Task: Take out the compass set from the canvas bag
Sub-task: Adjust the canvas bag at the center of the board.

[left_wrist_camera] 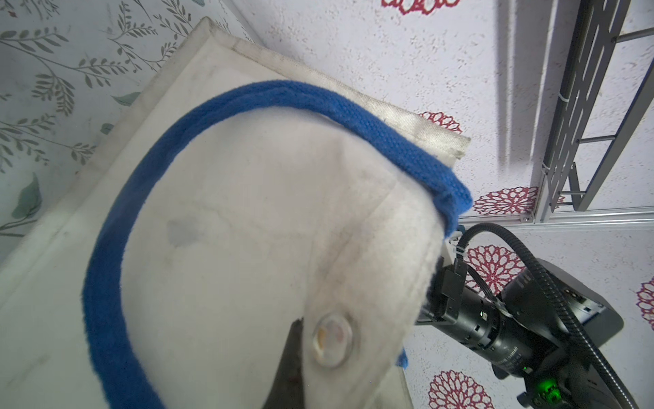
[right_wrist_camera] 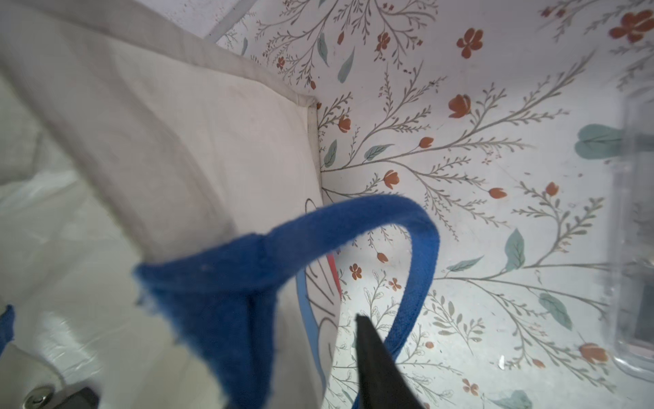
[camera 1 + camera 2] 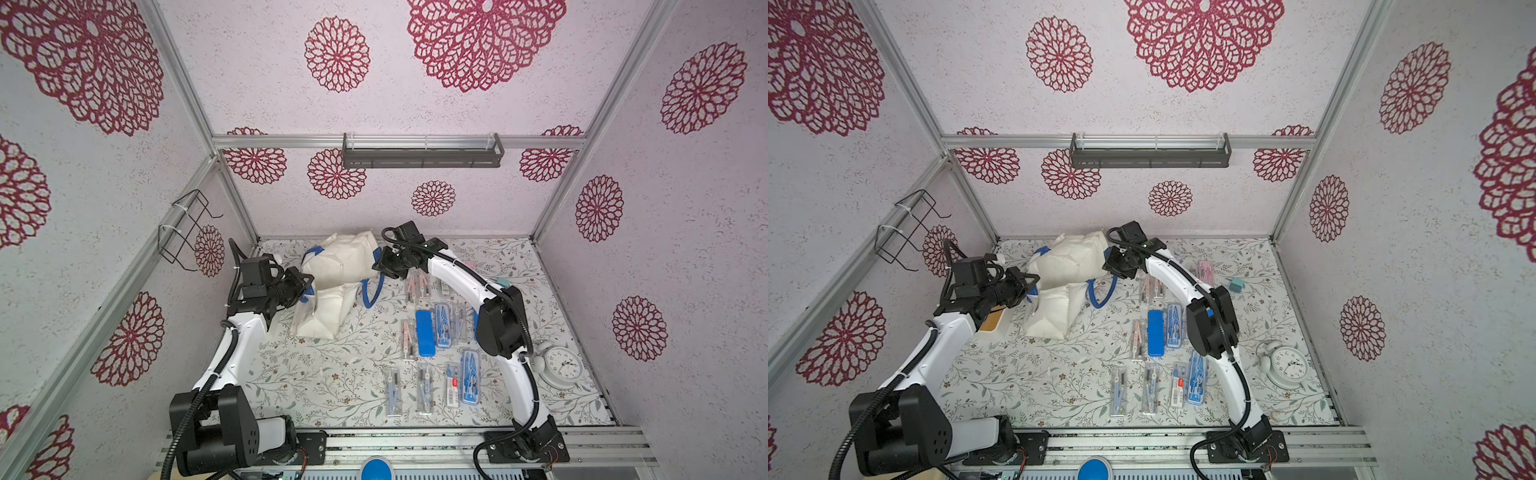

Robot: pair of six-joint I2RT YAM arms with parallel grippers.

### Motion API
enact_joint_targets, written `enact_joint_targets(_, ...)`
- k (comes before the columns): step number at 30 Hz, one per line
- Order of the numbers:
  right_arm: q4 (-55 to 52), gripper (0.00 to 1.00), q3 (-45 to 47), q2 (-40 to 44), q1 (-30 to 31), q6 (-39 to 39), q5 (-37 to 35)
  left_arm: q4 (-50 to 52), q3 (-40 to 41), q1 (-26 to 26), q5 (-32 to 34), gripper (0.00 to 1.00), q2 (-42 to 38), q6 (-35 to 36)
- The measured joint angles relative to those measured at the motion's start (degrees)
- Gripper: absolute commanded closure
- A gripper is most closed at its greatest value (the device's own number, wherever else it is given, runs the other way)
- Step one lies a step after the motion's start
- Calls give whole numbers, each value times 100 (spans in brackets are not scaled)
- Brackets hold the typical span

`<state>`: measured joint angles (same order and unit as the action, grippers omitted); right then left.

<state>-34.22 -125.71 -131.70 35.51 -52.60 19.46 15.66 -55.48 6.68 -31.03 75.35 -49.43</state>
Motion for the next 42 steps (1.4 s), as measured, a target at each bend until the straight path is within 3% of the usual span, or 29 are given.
enact_joint_targets(6,-55,88,-114,391,11,212,-20,855,-844,-55,87,100,129,155)
enact_joint_targets(14,-173,93,-293,1320,-153,374,15,1869,-2417,-706,511,100,654,673)
enact_joint_targets(22,-579,89,-280,1403,-354,457,22,1919,-2439,-1143,629,100,1388,675)
enact_joint_targets(30,-656,88,243,1403,-494,527,79,1884,-2382,-1318,710,100,1478,654)
enact_joint_targets(33,-651,79,568,1403,-551,553,94,1897,-2328,-1318,772,100,1478,654)
enact_joint_targets(35,-634,59,699,1403,-588,597,129,1908,-2310,-1318,785,86,1478,658)
enact_joint_targets(37,-632,34,761,1403,-629,640,142,1895,-2310,-1318,804,49,1478,702)
enact_joint_targets(38,-625,26,765,1403,-640,654,142,1893,-2310,-1318,833,35,1475,726)
enact_joint_targets(39,-612,18,767,1410,-651,704,127,1906,-2310,-1316,868,1,1467,752)
enact_joint_targets(42,-616,5,815,1526,-680,861,15,1987,-2312,-1298,1069,3,1403,861)
